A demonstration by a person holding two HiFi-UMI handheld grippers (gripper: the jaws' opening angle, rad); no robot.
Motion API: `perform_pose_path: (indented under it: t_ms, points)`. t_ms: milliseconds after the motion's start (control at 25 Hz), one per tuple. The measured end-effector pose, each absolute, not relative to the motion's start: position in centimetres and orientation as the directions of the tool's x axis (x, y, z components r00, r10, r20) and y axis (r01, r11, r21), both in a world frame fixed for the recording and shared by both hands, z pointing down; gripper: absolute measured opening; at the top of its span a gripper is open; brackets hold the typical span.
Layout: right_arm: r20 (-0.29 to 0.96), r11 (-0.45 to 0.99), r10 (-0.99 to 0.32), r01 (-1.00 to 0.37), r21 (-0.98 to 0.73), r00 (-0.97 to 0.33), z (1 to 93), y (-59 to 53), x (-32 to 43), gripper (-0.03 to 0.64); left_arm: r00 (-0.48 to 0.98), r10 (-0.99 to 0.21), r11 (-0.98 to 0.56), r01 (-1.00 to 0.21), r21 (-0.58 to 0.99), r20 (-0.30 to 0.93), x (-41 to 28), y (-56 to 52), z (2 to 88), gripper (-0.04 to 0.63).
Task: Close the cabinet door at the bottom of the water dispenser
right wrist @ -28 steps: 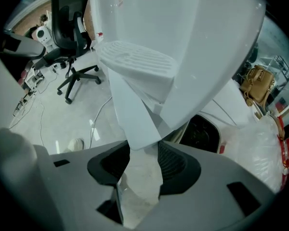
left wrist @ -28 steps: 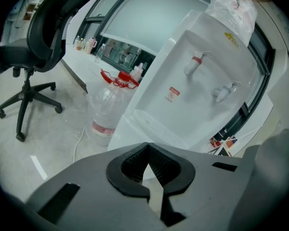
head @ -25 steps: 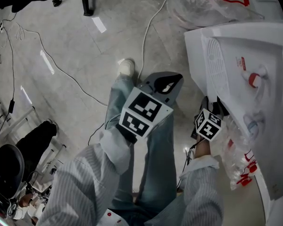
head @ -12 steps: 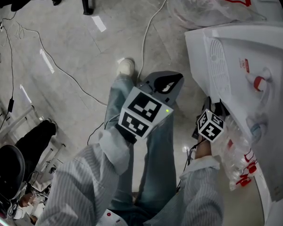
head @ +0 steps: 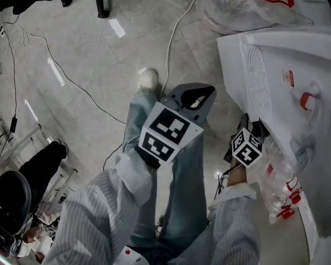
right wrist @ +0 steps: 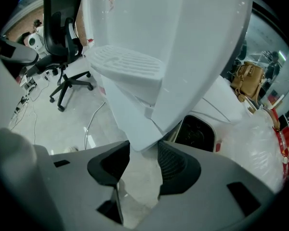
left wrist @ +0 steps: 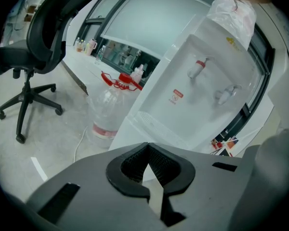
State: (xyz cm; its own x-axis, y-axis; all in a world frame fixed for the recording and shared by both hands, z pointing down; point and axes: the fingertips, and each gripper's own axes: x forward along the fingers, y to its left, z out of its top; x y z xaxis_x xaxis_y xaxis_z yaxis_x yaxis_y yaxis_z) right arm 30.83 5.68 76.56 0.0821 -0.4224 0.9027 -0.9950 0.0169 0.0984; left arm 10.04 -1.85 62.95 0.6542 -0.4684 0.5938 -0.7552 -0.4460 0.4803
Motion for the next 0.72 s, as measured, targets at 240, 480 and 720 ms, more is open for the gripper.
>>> perform_pose_path:
  t_ms: [240,480,720]
  points:
    - [0.904,0.003,-0.417,-0.995,0.104,0.093,76.61,5.54,30.99,0.183,0.655,-0.466,-0.445,-0.754,0.482,0.595,10.23,-1.71,62.96,0.011]
    - [0.899,0.000,-0.421,-0.991,0.131,0.118,76.81,5.40,31.13,0.183,0.657,-0.463,-0.445,-0.753,0.484,0.595,10.32,-1.79,63.14,0.011]
    - [0.893,-0.003,-0.428,-0.989,0.151,0.138,76.65,4.97,31.71,0.183,0.655,-0.465,-0.442,-0.755,0.485,0.596,10.32,-2.04,63.13,0.011]
